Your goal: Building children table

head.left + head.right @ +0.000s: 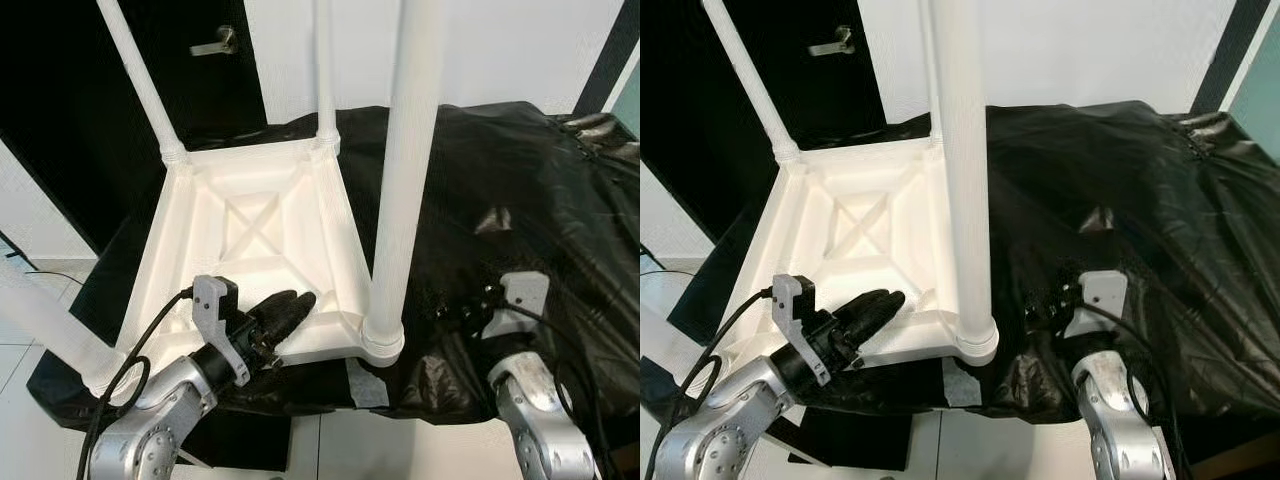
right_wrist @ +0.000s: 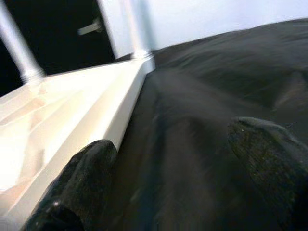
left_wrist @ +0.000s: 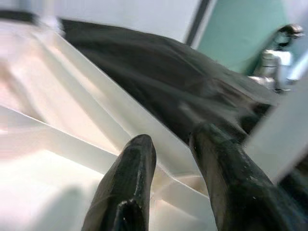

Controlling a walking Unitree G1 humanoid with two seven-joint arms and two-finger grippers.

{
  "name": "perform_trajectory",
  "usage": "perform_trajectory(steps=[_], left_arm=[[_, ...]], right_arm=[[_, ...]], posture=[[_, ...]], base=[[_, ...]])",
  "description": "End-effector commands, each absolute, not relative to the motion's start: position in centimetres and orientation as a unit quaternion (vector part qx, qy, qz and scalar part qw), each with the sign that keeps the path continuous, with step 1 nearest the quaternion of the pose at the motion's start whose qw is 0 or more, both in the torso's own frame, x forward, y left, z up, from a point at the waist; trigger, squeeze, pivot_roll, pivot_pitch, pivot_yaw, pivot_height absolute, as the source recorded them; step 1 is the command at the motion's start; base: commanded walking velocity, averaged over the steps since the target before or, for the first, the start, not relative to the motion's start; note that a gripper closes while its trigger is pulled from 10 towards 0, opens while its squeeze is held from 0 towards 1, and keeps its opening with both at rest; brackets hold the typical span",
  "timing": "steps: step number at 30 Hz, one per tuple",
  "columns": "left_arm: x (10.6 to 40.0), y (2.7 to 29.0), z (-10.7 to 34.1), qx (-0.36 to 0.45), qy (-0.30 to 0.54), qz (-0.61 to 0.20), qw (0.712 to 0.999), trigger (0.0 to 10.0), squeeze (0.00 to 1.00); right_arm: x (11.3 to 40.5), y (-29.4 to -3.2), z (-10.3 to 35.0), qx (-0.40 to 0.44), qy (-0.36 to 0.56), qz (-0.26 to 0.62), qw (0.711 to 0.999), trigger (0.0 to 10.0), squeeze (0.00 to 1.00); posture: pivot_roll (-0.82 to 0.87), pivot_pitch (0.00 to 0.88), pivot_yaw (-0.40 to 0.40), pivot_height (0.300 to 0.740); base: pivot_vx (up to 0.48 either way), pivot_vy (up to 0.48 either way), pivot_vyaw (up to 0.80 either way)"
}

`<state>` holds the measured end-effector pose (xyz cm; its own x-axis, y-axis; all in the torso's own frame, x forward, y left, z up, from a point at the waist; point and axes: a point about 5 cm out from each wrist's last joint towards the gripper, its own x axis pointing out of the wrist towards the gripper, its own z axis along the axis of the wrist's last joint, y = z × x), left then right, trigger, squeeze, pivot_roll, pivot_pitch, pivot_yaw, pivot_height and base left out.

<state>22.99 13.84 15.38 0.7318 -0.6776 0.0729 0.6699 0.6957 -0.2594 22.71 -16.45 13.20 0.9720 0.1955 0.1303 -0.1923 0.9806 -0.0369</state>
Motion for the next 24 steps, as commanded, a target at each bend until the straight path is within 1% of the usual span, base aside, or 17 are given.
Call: perform_trajectory(steps=[1,4,9,11,12,13,14,15,16,17,18,21,24], left_arm=[[23.5,14.1,15.3,-0.106,0.002,-0.342,0.934,10.0,0.00],[24.0,14.2,15.7,-0.085,-0.021,-0.319,0.944,10.0,0.00],[24.5,14.3,16.1,-0.075,-0.038,-0.301,0.950,10.0,0.00],[25.0,14.6,16.4,-0.031,-0.060,-0.281,0.957,10.0,0.00],[25.0,14.6,16.4,-0.031,-0.060,-0.281,0.957,10.0,0.00],[25.3,14.7,16.5,-0.020,-0.067,-0.275,0.959,10.0,0.00],[25.4,14.7,16.6,0.006,-0.076,-0.269,0.960,10.0,0.00],[25.5,14.7,16.6,0.023,-0.083,-0.265,0.960,10.0,0.00],[25.5,14.7,16.6,0.023,-0.083,-0.265,0.960,10.0,0.00],[25.6,14.5,16.6,0.043,-0.088,-0.269,0.958,10.0,0.00],[25.6,14.5,16.6,0.043,-0.088,-0.269,0.958,10.0,0.00],[25.7,14.1,16.4,0.056,-0.093,-0.283,0.953,10.0,0.00],[25.7,14.1,16.4,0.057,-0.094,-0.285,0.952,10.0,0.00]], right_arm=[[22.1,-15.9,13.0,-0.017,-0.061,0.123,0.990,10.0,0.00],[21.2,-15.7,12.4,-0.021,-0.046,0.143,0.988,10.0,0.00],[20.6,-15.4,12.1,-0.018,-0.037,0.159,0.986,10.0,0.00],[19.7,-14.7,11.7,-0.018,-0.020,0.205,0.978,10.0,0.00],[19.7,-14.7,11.7,-0.018,-0.020,0.205,0.978,10.0,0.00],[19.4,-14.4,11.7,-0.019,-0.015,0.225,0.974,10.0,0.00],[19.2,-14.0,11.7,-0.023,-0.010,0.248,0.968,10.0,0.00],[19.1,-13.9,11.7,-0.026,-0.007,0.261,0.965,10.0,0.00],[19.1,-13.9,11.7,-0.026,-0.007,0.261,0.965,10.0,0.00],[19.1,-13.7,11.8,-0.023,-0.002,0.276,0.961,10.0,0.00],[19.1,-13.7,11.8,-0.023,-0.002,0.276,0.961,10.0,0.00],[19.1,-13.2,11.9,-0.027,0.006,0.317,0.948,10.0,0.00],[19.0,-13.2,11.9,-0.028,0.007,0.322,0.946,10.0,0.00]], posture=[[-0.06,0.000,0.069,0.740],[-0.06,0.000,0.067,0.740],[-0.06,0.000,0.068,0.740],[-0.06,0.000,0.064,0.740],[-0.06,0.000,0.064,0.740],[-0.06,0.000,0.058,0.740],[-0.06,0.000,0.053,0.740],[-0.06,0.000,0.053,0.740],[-0.06,0.000,0.053,0.740],[-0.05,0.000,0.048,0.740],[-0.05,0.000,0.048,0.740],[-0.04,0.000,0.042,0.740],[-0.04,0.000,0.042,0.740]], base=[[0.000,0.000,0.00],[0.000,0.000,0.00],[0.000,0.000,0.00],[0.000,0.000,0.00],[0.000,0.000,0.00],[0.000,0.000,0.00],[0.000,0.000,0.00],[0.000,0.000,0.00],[0.000,0.000,0.00],[0.000,0.000,0.00],[0.000,0.000,0.00],[0.000,0.000,0.00],[0.000,0.000,0.00]])
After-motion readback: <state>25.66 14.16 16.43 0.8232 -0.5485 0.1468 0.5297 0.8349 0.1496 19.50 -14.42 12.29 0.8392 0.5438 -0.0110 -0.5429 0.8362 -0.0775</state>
